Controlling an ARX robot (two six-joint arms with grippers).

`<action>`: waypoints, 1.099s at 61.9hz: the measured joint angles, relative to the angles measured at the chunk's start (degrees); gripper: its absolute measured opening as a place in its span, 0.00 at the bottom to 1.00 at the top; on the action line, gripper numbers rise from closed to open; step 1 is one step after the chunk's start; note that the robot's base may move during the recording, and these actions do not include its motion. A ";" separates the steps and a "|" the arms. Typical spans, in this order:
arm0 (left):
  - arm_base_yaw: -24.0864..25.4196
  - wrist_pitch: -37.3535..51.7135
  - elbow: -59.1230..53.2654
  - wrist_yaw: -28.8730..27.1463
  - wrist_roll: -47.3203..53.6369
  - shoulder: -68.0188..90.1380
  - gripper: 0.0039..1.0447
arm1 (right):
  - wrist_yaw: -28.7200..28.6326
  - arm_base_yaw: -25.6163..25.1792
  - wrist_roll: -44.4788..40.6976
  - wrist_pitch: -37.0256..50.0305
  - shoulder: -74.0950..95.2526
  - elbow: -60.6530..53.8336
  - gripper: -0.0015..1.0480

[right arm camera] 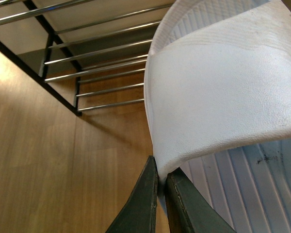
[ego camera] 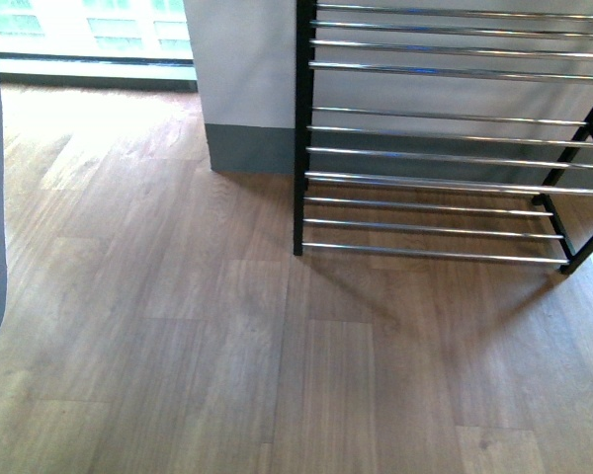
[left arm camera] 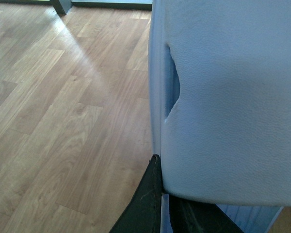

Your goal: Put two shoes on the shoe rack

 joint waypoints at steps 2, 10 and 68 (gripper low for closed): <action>0.02 0.00 -0.02 0.00 0.00 0.00 0.02 | 0.00 0.02 0.00 0.00 -0.02 0.00 0.02; 0.02 0.00 -0.04 0.00 0.00 -0.07 0.02 | -0.17 0.02 -0.02 0.00 0.00 0.00 0.02; 0.22 -0.02 -0.11 -0.22 0.07 0.00 0.02 | -0.33 0.11 -0.02 0.00 0.00 0.00 0.02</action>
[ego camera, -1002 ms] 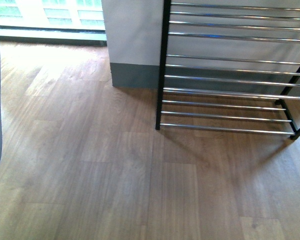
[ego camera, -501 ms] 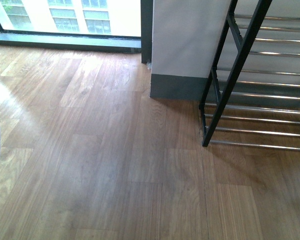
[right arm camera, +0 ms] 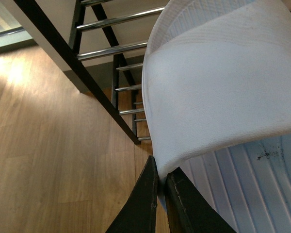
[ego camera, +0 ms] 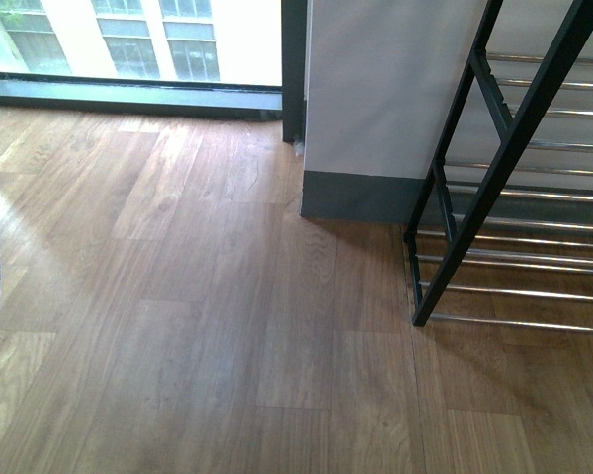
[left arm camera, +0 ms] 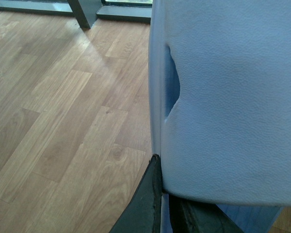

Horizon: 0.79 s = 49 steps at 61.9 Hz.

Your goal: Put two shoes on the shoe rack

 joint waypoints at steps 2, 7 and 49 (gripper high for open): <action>0.00 0.00 0.00 0.00 0.00 0.00 0.02 | 0.00 0.00 0.00 0.00 0.00 0.00 0.02; 0.00 0.00 0.00 0.00 0.00 0.00 0.02 | -0.02 0.00 0.00 0.00 0.00 0.00 0.02; 0.00 0.00 0.00 0.00 0.02 0.00 0.02 | 3.91 0.07 -2.93 33.99 5.53 -7.74 0.02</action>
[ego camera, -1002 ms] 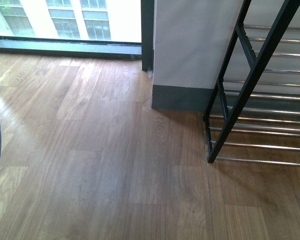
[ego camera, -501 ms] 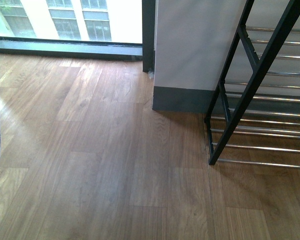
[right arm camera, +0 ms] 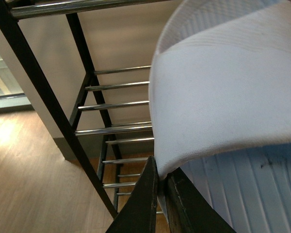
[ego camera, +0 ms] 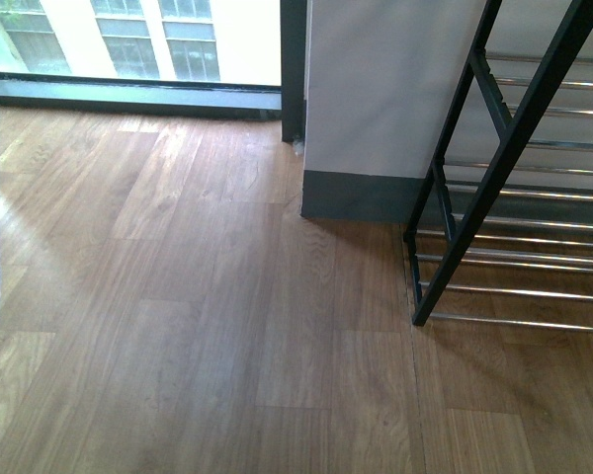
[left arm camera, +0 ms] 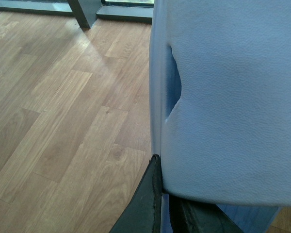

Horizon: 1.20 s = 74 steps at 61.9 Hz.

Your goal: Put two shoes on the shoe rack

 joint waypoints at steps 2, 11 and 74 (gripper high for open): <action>0.00 0.00 0.00 -0.02 0.00 0.00 0.02 | -0.02 0.00 -0.02 0.00 0.00 0.00 0.02; 0.00 0.00 0.00 0.00 0.00 0.00 0.02 | -0.02 0.00 -0.02 0.00 0.00 0.00 0.02; 0.00 0.00 -0.02 0.00 0.02 0.00 0.02 | -0.02 0.00 -0.15 0.00 0.02 -0.20 0.02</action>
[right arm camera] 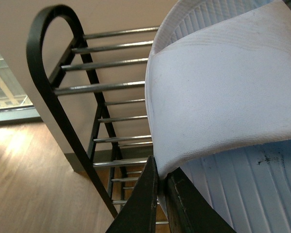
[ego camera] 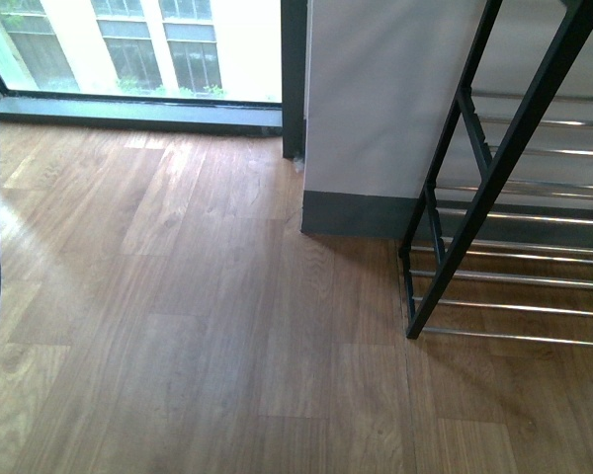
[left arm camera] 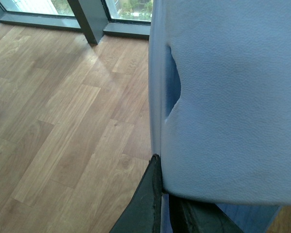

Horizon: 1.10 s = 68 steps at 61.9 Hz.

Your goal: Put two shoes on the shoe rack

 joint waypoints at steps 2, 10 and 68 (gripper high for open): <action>0.00 0.00 0.00 0.00 0.00 0.00 0.02 | 0.02 0.00 0.00 0.00 0.00 0.00 0.02; 0.00 0.02 0.00 -0.02 0.02 0.00 0.02 | 0.00 0.00 -0.02 0.00 -0.02 0.00 0.02; 0.00 0.00 -0.02 0.00 0.02 0.00 0.02 | -6.10 5.51 1.62 -39.39 35.76 54.29 0.02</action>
